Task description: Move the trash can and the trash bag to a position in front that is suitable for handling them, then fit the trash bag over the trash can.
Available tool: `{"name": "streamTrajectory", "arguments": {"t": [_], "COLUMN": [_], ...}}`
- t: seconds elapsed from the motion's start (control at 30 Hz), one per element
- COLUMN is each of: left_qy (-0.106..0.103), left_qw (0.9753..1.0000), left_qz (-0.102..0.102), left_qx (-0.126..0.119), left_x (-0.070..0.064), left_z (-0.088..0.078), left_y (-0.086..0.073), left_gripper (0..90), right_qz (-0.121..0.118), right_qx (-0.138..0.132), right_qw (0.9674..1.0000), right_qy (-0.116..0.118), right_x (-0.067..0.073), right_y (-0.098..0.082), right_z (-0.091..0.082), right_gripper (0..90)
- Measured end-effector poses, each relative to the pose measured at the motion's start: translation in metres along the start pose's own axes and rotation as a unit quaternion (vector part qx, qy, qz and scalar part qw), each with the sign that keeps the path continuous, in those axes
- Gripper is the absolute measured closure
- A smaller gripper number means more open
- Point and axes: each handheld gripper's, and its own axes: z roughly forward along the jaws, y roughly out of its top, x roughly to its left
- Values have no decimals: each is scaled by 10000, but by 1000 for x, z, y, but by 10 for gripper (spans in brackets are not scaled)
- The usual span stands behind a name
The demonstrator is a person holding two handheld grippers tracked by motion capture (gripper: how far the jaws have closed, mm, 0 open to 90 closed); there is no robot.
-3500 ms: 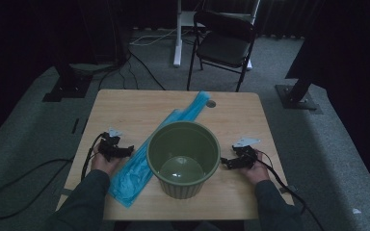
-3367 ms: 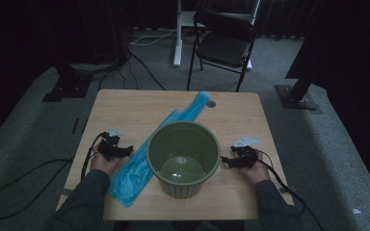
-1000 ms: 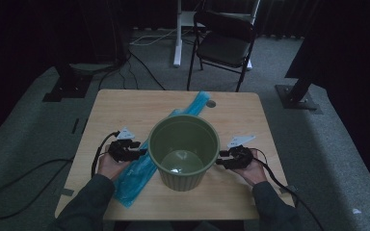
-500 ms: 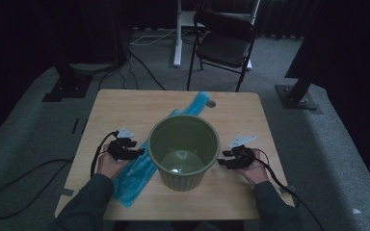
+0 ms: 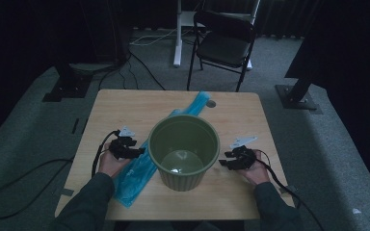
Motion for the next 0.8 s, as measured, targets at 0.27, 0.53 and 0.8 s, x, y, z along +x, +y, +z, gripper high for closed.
{"name": "streamTrajectory", "arguments": {"t": [0.27,0.53,0.8], "left_qy": [-69,-103,-192], "left_qw": [10000,9997,9992], "left_qz": [-28,122,115], "left_qx": [-14,204,346], "left_x": [2,-4,-7], "left_z": [2,10,18], "left_y": [1,2,1], "left_gripper": [417,397,397], "right_qz": [-7,-26,-24], "right_qx": [45,55,106], "right_qw": [10000,10000,9999], "right_qy": [-6,9,57], "right_x": [0,0,0], "right_y": [-1,-1,-2], "right_z": [1,1,2], "right_gripper": [507,506,503]}}
